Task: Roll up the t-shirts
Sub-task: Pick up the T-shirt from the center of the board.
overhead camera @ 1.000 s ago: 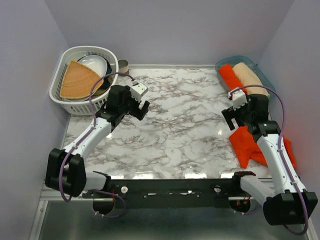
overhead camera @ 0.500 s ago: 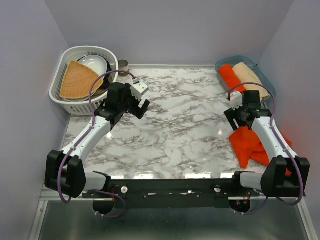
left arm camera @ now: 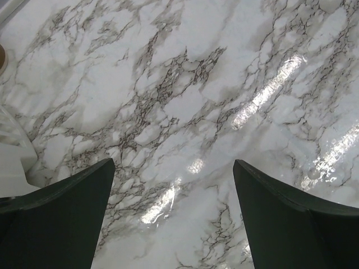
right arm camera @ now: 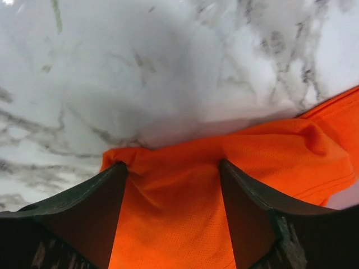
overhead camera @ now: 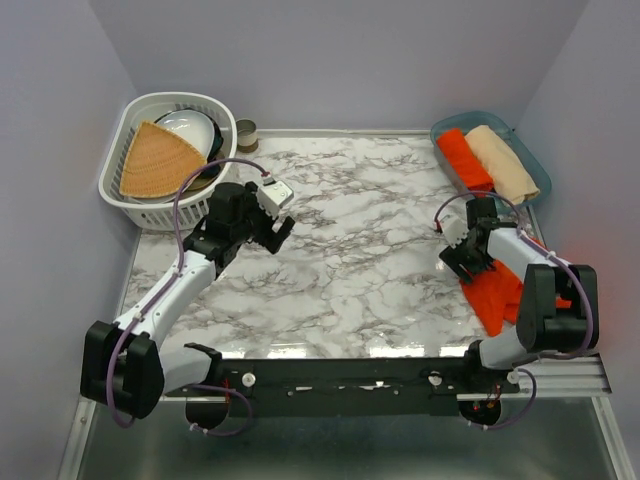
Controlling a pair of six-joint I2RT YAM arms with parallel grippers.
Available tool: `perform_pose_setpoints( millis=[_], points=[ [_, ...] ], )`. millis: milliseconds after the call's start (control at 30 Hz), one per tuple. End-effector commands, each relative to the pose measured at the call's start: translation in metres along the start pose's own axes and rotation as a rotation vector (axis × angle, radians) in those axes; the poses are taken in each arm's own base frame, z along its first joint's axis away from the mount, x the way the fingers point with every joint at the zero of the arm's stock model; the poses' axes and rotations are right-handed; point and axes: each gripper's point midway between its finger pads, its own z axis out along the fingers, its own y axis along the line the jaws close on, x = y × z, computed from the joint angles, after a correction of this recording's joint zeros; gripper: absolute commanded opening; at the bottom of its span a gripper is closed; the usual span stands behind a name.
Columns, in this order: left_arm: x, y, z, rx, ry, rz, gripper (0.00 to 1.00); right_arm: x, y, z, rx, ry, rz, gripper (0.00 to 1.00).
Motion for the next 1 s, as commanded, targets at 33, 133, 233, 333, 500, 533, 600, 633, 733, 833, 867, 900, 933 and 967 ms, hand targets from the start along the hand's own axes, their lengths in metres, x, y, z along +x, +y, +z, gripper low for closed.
perform_pose_setpoints(
  millis=[33, 133, 233, 333, 500, 533, 600, 633, 733, 833, 867, 900, 933, 967],
  points=[
    [0.0, 0.004, -0.006, -0.051, -0.027, 0.001, 0.98, -0.017, -0.014, 0.017, -0.027, 0.025, -0.072, 0.42],
    [0.002, 0.008, -0.01, -0.081, -0.023, 0.018, 0.98, -0.053, -0.019, -0.008, -0.02, -0.06, -0.129, 0.22],
    [0.004, 0.014, -0.013, -0.118, -0.015, 0.028, 0.98, -0.105, 0.005, -0.048, -0.046, -0.209, -0.27, 0.08],
    [0.001, 0.031, -0.014, -0.206, -0.022, -0.06, 0.99, -0.173, 0.044, -0.116, -0.114, -0.43, -0.402, 0.01],
    [0.006, 0.061, -0.015, -0.314, -0.031, -0.156, 0.98, -0.267, 0.094, -0.274, -0.202, -0.905, -0.52, 0.01],
    [0.005, 0.065, -0.016, -0.324, -0.036, -0.164, 0.98, -0.275, 0.094, -0.296, -0.21, -0.959, -0.491, 0.01],
    [0.003, 0.072, -0.019, -0.351, -0.04, -0.168, 0.98, -0.289, 0.089, -0.338, -0.196, -1.069, -0.469, 0.01],
    [0.001, 0.076, -0.021, -0.362, -0.046, -0.17, 0.98, -0.291, 0.088, -0.345, -0.197, -1.084, -0.446, 0.01],
    [-0.003, 0.079, -0.023, -0.369, -0.058, -0.159, 0.98, -0.284, 0.082, -0.362, -0.153, -1.131, -0.415, 0.01],
    [-0.001, 0.078, -0.023, -0.367, -0.055, -0.155, 0.98, -0.26, 0.077, -0.362, -0.083, -1.159, -0.374, 0.01],
    [-0.001, 0.077, -0.023, -0.363, -0.058, -0.156, 0.98, -0.254, 0.075, -0.356, -0.064, -1.146, -0.353, 0.01],
    [0.002, 0.075, -0.022, -0.358, -0.054, -0.16, 0.98, -0.243, 0.068, -0.349, -0.024, -1.115, -0.315, 0.01],
    [0.002, 0.073, -0.02, -0.346, -0.057, -0.161, 0.98, -0.235, 0.067, -0.332, -0.026, -1.061, -0.273, 0.01],
    [0.004, 0.072, -0.019, -0.341, -0.055, -0.163, 0.98, -0.222, 0.071, -0.296, -0.052, -0.967, -0.24, 0.01]
  ],
)
